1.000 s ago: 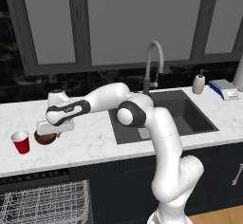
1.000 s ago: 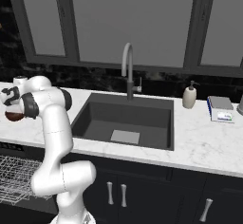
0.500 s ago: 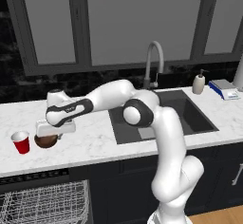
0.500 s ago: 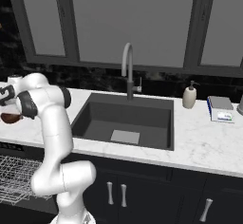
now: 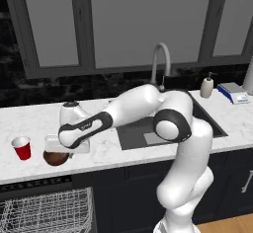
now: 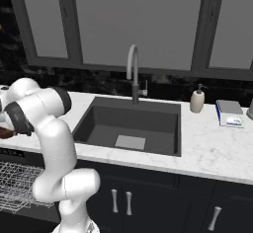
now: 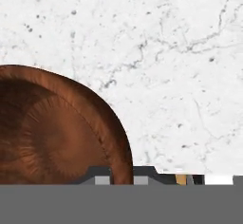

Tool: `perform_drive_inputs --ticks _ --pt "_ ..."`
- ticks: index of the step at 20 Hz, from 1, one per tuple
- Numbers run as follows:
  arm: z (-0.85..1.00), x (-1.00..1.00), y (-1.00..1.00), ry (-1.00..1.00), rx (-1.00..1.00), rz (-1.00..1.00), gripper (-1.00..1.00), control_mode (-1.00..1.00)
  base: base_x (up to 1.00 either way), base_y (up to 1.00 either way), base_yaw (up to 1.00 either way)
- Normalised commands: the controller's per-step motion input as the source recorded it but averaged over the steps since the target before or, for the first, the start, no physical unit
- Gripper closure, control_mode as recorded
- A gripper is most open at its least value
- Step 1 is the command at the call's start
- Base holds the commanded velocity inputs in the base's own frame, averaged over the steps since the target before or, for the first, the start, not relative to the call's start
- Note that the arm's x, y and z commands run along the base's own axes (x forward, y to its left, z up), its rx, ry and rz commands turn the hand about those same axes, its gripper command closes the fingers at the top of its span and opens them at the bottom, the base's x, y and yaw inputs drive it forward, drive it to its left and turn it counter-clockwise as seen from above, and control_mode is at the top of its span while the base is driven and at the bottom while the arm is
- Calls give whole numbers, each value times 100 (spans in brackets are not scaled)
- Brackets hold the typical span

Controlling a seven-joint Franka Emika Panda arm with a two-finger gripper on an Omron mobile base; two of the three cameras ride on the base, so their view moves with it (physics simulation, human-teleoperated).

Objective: Pick up the cup and bowl from the counter, place them in the dishwasher, and close the dishwasher door.

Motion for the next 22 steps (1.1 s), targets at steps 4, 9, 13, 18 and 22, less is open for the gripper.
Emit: perform_drive_inputs --ticks 4,9,13,18,22 --pt "25 -100 10 1 -5 -31 100 -100 0 0 0" --pt "4 -100 49 8 -28 -15 100 -100 0 0 0" --pt "-33 -86 62 2 -43 -2 100 -100 0 0 0" --pt "-51 -47 58 2 -41 0 100 -100 0 0 0" --pt "-62 -2 22 0 -17 1 100 -100 0 0 0"
